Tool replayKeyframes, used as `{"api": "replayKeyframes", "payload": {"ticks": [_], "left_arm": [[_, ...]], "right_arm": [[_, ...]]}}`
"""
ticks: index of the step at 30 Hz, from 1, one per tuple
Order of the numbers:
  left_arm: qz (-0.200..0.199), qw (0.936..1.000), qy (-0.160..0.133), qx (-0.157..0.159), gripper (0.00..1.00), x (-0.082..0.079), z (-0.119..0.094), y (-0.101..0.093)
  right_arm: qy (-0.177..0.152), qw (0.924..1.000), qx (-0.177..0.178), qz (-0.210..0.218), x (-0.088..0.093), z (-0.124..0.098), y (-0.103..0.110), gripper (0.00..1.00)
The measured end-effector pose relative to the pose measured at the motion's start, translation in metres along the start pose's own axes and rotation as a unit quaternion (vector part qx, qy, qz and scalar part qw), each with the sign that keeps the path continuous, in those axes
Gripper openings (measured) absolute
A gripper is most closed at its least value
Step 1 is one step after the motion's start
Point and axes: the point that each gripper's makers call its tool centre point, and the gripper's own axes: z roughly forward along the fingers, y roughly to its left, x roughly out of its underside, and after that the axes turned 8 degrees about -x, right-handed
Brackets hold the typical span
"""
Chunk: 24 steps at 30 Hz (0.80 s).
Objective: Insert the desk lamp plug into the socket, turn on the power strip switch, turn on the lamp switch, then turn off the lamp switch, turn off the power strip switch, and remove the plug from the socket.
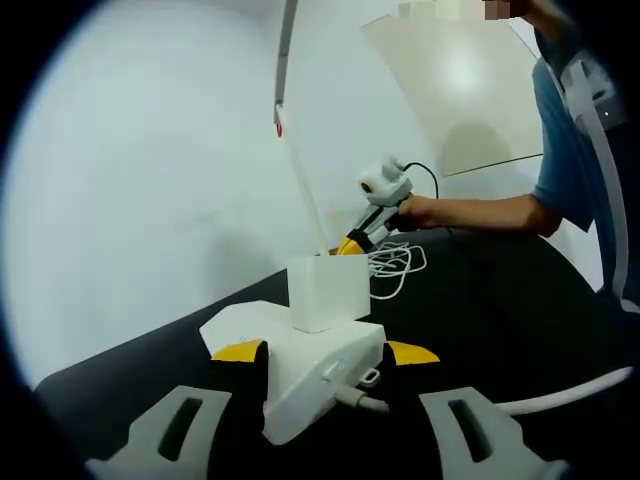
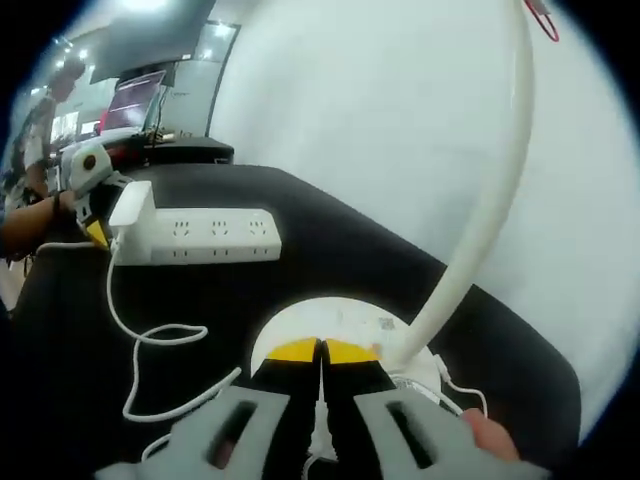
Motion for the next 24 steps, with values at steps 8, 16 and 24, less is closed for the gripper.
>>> {"api": "replayKeyframes", "payload": {"ticks": [8,16,24], "left_arm": [[0.0,1.0,0.0,0.0,0.44,0.0001,0.0,0.0],[0.0,1.0,0.0,0.0,0.44,0.0005,0.0002,0.0007],[0.0,1.0,0.0,0.0,0.44,0.0003,0.0003,0.0005]], "right_arm": [[0.009,1.0,0.0,0.001,0.0041,0.001,-0.0019,0.04],[0.014,0.9999,-0.003,0.01,0.007,0.0031,-0.0048,0.04],[0.009,0.9997,-0.008,0.02,0.0063,0.0033,-0.0028,0.03]]}}
